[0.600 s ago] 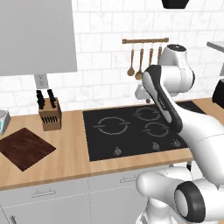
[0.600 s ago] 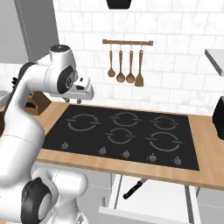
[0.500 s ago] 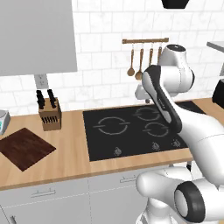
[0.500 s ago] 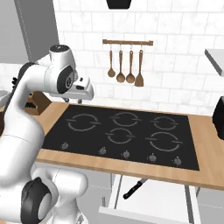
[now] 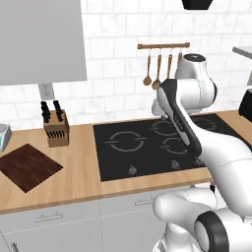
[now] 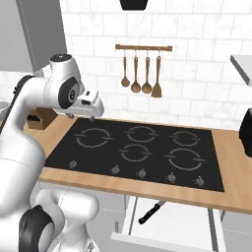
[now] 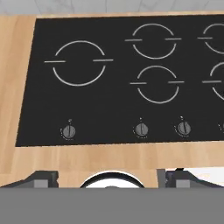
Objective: Pick up the knife from the drawer and place it on the cutting board. Then place the meat from the plate to the cutting board.
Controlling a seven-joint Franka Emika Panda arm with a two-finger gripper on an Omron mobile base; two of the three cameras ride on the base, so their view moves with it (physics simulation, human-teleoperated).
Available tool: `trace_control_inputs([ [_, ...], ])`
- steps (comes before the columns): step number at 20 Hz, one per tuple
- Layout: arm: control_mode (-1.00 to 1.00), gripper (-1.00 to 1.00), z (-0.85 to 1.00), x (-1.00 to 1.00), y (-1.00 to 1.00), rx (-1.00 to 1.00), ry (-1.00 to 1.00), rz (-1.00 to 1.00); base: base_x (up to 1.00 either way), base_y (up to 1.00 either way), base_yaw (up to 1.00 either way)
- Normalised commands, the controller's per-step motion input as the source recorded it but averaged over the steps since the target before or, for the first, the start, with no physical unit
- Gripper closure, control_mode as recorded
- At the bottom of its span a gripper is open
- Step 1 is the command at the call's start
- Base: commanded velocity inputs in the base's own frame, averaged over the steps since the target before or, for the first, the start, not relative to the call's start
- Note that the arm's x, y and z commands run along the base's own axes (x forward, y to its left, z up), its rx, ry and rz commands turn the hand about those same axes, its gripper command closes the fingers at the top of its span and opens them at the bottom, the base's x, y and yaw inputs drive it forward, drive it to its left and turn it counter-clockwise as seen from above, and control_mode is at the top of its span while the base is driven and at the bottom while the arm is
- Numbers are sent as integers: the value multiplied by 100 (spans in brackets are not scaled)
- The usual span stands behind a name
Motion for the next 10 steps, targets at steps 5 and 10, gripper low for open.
trace_control_inputs([
  [5,-100,-100,-5,-30,2,0,4,-49,0,0,0],
  [10,100,-100,-7,-24,2,0,5,-27,-28,10,-35],
])
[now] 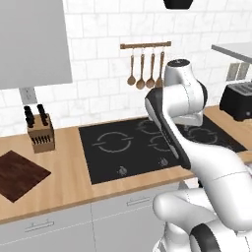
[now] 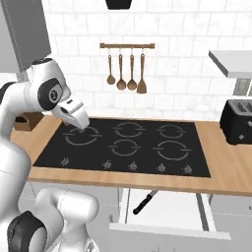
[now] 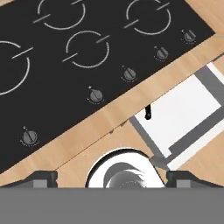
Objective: Pick up the knife from the drawer and place it on the cutting board. Then place the meat from the plate to the cutting board.
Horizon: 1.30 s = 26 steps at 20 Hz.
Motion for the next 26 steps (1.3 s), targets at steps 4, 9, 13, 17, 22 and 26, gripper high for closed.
trace_control_inputs([
  [4,100,-100,0,0,0,0,0,0,-46,9,-56],
  [9,100,-100,0,0,0,0,0,0,-17,36,-52],
  [13,100,-100,0,0,0,0,0,0,0,24,-30],
  [17,100,-100,0,0,0,0,0,0,0,33,-18],
  [22,100,-100,0,0,0,0,0,0,0,21,-14],
  [26,-100,-100,-64,-2,29,19,34,-10,0,0,0],
])
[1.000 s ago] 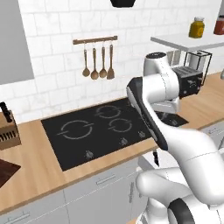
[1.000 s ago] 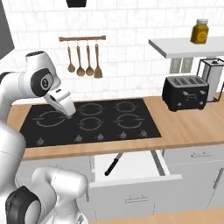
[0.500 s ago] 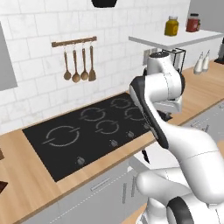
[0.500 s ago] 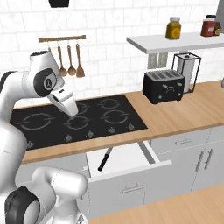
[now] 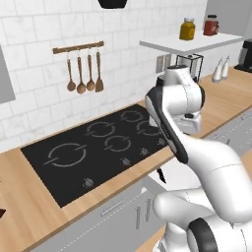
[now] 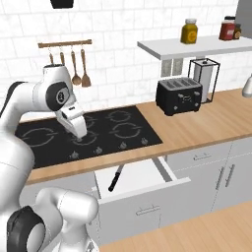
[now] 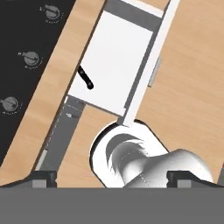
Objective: Pick up the knife from the drawer and place it on the cutting board. Then place the meat from the plate to the cutting board.
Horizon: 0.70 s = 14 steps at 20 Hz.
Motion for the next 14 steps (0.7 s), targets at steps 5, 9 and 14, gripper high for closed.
trace_control_inputs([
  [5,-100,-100,-91,-4,-21,12,32,-7,0,0,0],
  [9,-100,-100,-100,40,-100,1,33,-9,0,0,0],
  [14,-100,-100,-100,13,-92,0,27,-5,0,0,0],
])
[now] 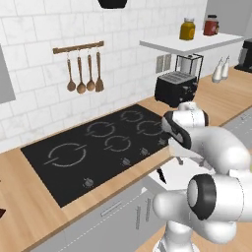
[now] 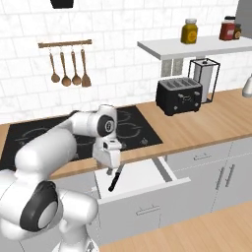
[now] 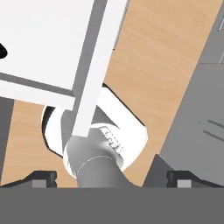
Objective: Pick up the knife from the drawer and place it on the cutting board. Then place the meat from the plate to the cutting board.
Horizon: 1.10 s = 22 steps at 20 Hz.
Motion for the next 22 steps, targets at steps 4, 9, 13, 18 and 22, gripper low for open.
trace_control_inputs([
  [4,-100,-100,-100,9,-51,0,21,-3,0,0,0],
  [9,-100,-100,-61,6,-17,1,3,0,0,0,0],
  [13,-100,-100,-41,0,-8,1,0,0,0,0,0],
  [18,-100,-100,-58,-1,-10,0,0,0,0,0,0],
  [22,-100,-100,-53,-8,-14,0,0,0,0,0,0],
])
